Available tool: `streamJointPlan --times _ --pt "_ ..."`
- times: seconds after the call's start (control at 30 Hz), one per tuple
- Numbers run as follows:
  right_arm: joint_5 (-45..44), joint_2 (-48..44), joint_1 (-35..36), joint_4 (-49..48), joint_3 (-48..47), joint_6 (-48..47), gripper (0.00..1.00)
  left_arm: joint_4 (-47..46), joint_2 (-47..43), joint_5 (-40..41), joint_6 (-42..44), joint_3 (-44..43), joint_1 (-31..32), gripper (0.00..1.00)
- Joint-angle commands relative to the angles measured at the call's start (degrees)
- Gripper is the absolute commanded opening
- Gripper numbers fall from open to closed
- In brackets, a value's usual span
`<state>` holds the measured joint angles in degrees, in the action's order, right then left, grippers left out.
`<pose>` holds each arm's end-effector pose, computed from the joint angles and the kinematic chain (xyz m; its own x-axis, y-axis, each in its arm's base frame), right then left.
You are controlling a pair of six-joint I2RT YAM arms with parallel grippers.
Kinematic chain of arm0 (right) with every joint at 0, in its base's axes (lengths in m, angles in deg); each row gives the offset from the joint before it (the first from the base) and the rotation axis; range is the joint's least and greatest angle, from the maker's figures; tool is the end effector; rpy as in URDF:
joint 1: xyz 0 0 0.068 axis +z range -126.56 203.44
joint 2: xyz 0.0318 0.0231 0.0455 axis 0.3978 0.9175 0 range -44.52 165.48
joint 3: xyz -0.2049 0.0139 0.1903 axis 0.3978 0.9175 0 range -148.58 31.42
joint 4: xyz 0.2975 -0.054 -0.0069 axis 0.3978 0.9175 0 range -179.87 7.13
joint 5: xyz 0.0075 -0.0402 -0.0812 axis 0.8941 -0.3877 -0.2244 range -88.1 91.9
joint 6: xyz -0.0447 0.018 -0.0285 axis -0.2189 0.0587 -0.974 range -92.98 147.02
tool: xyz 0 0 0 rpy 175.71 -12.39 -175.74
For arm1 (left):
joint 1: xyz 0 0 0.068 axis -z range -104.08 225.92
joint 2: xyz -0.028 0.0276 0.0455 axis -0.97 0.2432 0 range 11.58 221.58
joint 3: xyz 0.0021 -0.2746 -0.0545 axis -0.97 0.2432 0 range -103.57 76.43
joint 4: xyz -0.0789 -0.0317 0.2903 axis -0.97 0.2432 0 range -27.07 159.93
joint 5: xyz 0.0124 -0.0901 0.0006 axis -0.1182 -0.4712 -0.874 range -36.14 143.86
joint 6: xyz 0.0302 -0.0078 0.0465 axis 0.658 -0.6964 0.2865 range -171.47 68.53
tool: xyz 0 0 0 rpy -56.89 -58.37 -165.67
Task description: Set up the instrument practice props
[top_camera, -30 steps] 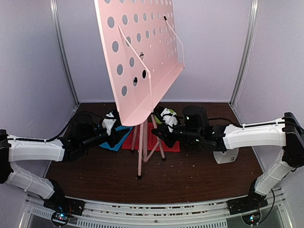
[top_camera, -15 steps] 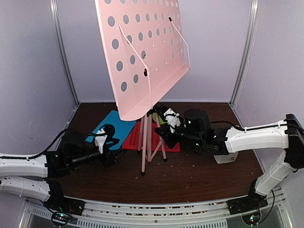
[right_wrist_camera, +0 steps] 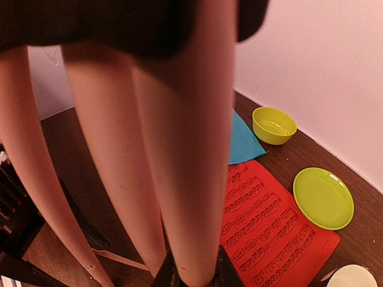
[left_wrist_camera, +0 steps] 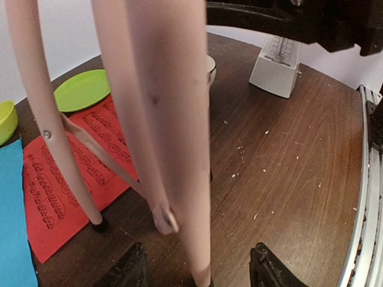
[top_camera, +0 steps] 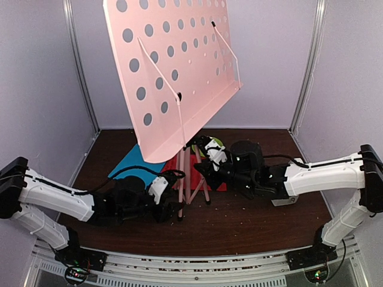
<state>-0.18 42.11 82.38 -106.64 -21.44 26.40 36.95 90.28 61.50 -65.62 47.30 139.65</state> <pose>0.1997 0.3288 0.2411 -0.1417 -0.2562 -0.9562 -0.8397 0.5426 -0.0209 0.1384 -0.2689 0.1540 -0.3760 0.2140 -0.9015 0.7661 0.6192 -0.1725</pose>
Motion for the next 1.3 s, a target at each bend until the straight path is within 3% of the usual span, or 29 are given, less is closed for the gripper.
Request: streamJointPlan --times 0.0,0.13,0.33,0.47,0.87,1.27 --pt "-1.72 -2.79 0.70 -1.73 1.02 3.06 0.00 -10.18 5.02 -0.12 -2.28 -2.80 0.69 0.59" --pt "-1.98 -3.37 0.65 -1.85 1.68 3.17 0.00 -12.61 8.37 0.98 -3.68 -3.13 0.79 0.50" --pt "-2.89 -4.69 0.65 -1.49 2.72 2.61 0.00 -9.40 5.71 3.95 -4.85 -0.43 0.79 0.12" --pt "-3.17 -5.59 0.67 -1.39 3.64 2.32 0.00 -4.97 0.93 4.32 -3.61 1.48 0.79 0.00" --pt "-6.81 -10.79 0.57 3.09 6.73 0.80 0.00 8.74 -11.97 5.61 -3.19 8.02 0.79 0.00" --pt "-11.79 -16.88 0.82 14.98 6.54 -1.02 0.00 11.96 -16.52 7.57 -8.86 15.33 0.79 0.00"
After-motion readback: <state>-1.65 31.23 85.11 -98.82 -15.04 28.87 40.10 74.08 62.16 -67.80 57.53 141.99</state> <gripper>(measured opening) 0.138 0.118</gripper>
